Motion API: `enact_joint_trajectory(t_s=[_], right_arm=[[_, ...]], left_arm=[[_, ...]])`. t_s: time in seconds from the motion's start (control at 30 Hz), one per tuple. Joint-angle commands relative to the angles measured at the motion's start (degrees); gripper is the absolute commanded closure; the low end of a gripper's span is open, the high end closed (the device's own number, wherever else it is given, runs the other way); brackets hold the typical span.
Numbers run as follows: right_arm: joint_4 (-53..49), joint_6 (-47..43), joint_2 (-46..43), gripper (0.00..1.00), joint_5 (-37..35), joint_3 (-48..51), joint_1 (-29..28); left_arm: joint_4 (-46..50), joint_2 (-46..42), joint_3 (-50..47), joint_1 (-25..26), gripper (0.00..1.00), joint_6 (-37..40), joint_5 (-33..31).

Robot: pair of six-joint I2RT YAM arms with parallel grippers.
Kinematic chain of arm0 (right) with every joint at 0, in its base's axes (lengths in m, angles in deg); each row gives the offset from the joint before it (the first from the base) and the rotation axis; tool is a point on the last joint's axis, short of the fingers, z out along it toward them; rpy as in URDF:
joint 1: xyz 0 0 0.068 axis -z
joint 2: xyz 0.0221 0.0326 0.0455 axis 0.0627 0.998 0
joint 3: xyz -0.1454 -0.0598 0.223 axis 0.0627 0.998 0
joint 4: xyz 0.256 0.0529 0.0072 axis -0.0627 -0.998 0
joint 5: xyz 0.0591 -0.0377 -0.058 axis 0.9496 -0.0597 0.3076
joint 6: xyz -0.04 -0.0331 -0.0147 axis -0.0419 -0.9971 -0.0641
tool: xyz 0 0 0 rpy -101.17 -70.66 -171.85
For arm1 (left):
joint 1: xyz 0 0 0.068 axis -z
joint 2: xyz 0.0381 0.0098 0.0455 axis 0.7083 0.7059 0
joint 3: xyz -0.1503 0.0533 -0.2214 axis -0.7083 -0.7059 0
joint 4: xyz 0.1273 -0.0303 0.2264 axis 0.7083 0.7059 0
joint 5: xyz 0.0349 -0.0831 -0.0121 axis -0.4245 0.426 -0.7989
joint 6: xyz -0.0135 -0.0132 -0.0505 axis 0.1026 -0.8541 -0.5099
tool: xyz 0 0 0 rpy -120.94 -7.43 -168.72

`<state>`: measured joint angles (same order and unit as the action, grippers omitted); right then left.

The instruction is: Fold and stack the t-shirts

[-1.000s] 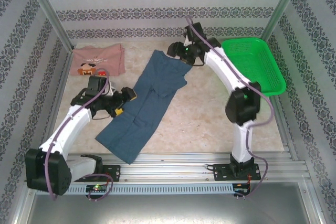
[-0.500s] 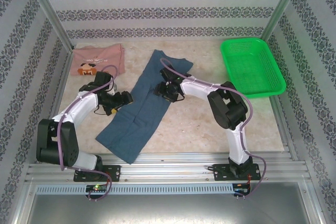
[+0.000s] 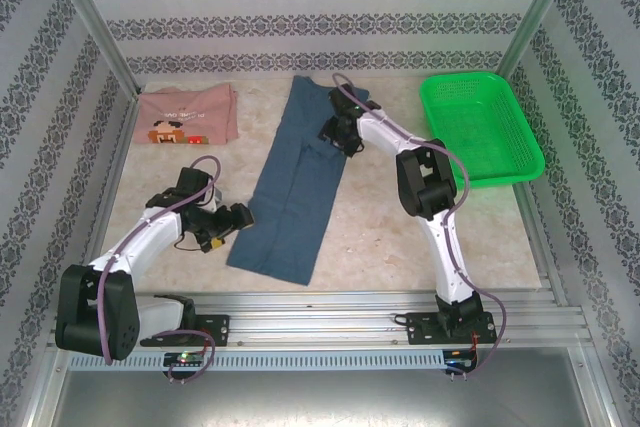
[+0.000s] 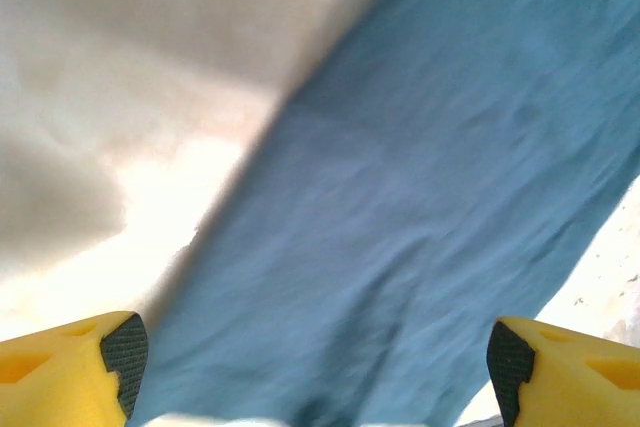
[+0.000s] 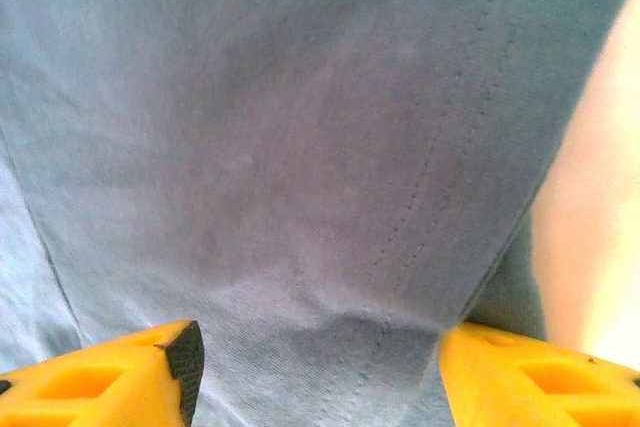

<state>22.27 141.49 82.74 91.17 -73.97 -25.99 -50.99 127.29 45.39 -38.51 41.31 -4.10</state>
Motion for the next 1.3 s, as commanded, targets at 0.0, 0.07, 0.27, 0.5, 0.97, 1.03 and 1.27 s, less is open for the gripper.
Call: enact_joint_trajectory(t_s=[0.0,0.07,0.27,0.5,0.97,1.03,1.27], right_arm=[[-7.71,-6.05,8.03,0.33,0.88,-12.67,2.7],[-8.38,-8.71,11.41,0.32,4.2,-21.73,3.38],[-9.8,-13.1,3.48,0.3,13.96,-23.77,2.53],[7.13,-8.15,-32.32,0.27,19.27,26.05,-1.27],[30.61,13.07,-67.14,0.29,20.79,87.58,-13.59],[32.31,13.74,-67.03,0.29,20.98,89.52,-13.86],[35.4,13.82,-61.89,0.3,22.03,89.23,-16.09]], left_arm=[[-3.41,2.46,0.2,2.13,0.11,-2.22,2.72],[-4.2,5.02,0.21,3.71,0.11,-2.51,3.03],[-5.19,1.78,-0.65,4.39,0.11,-5.75,4.6],[-10.65,0.73,-5.76,7.3,0.14,-11.68,10.48],[-22.76,10.29,-6.58,15.71,0.22,-16.75,6.17],[-26.13,11.63,-6.16,17.11,0.23,-18.3,6.0],[-31.65,15.97,-4.28,20.95,0.28,-21.66,5.39]])
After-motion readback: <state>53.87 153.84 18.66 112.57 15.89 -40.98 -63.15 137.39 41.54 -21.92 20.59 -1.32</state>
